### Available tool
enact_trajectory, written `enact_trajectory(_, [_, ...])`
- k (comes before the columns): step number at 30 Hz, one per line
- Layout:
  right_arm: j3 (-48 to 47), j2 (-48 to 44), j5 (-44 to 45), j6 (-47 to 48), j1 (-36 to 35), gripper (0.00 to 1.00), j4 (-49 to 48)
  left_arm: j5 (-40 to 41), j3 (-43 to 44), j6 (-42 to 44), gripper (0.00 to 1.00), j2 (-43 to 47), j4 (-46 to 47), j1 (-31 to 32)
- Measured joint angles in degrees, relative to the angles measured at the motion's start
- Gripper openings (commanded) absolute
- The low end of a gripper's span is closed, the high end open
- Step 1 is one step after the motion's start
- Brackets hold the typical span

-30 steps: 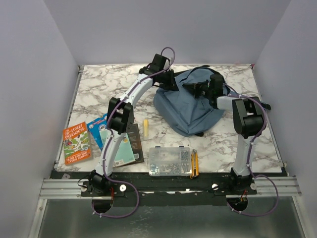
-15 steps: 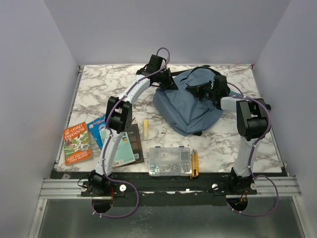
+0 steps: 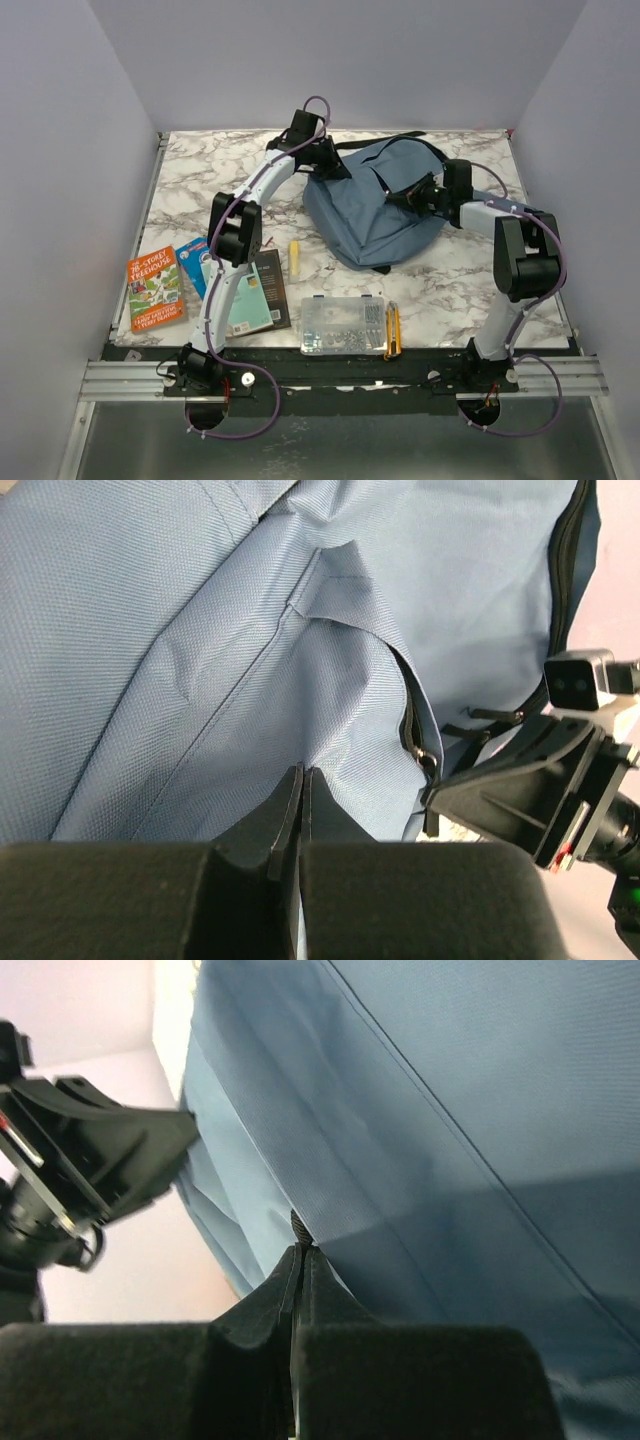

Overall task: Pack the student bag
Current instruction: Unzip the student bag at the center of the board.

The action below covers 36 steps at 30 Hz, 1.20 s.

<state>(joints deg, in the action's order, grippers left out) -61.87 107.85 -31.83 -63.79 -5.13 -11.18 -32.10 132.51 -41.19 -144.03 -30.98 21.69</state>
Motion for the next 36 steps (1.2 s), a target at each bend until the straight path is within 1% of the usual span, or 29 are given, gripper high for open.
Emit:
enact_trajectory(4, [3.82,-3.98,0.26,6.75,0.0,0.01,3.87,-0.02,0.0,-0.17,0.0,0.0,-0.02,-0.33])
enact_trajectory(9, [11.28,-8.15,1.81,13.66,0.0,0.01,7.93,0.0,0.33,-0.17,0.0,-0.11,-0.02,-0.35])
enact_trajectory(16, [16.9,-12.61,4.61,19.8,-0.07,0.01,9.31,-0.46,1.97,-0.42,0.0,-1.09,-0.61,-0.17])
enact_trajectory(19, [16.92,-13.44,5.27,22.49,-0.07,0.13,9.99,-0.66,2.1,-0.68,0.0,-1.31,-0.66,-0.17])
enact_trajectory(20, [16.76,-13.64,5.49,23.78,-0.07,0.18,10.73,-0.66,2.12,-0.83,0.06,-1.33,-0.63,-0.2])
enact_trajectory(23, [16.15,-14.29,6.67,27.63,-0.07,0.29,14.53,-0.87,2.16,-1.22,0.29,-1.36,-0.2,-0.33])
enact_trajectory(26, [14.95,-15.47,8.41,31.23,-0.13,0.37,18.08,-1.09,2.03,-1.38,0.47,-1.25,0.52,-0.59])
enact_trajectory(27, [14.34,-15.93,9.09,32.46,-0.2,0.39,18.97,-1.09,1.51,-1.14,0.51,-0.85,0.9,-0.59])
enact_trajectory(28, [13.79,-16.31,9.73,33.38,-0.31,0.41,19.56,-1.09,1.03,-1.01,0.54,-0.52,0.94,-0.59])
enact_trajectory(30, [12.2,-16.9,11.19,35.32,-0.68,0.45,20.81,-1.05,-0.94,-0.13,0.57,1.68,0.44,-0.66])
enact_trajectory(32, [10.08,-16.87,13.05,36.87,-1.25,0.52,21.66,-0.98,-1.29,1.01,0.59,3.37,-0.9,-0.7])
enact_trajectory(34, [7.23,-16.37,14.84,37.88,-2.03,0.55,22.45,-0.59,-1.36,2.8,0.6,5.27,-2.45,-0.68])
enact_trajectory(36, [3.43,-14.99,16.15,38.73,-2.99,0.59,23.3,0.15,-3.23,4.59,0.62,10.27,-4.42,-0.5])
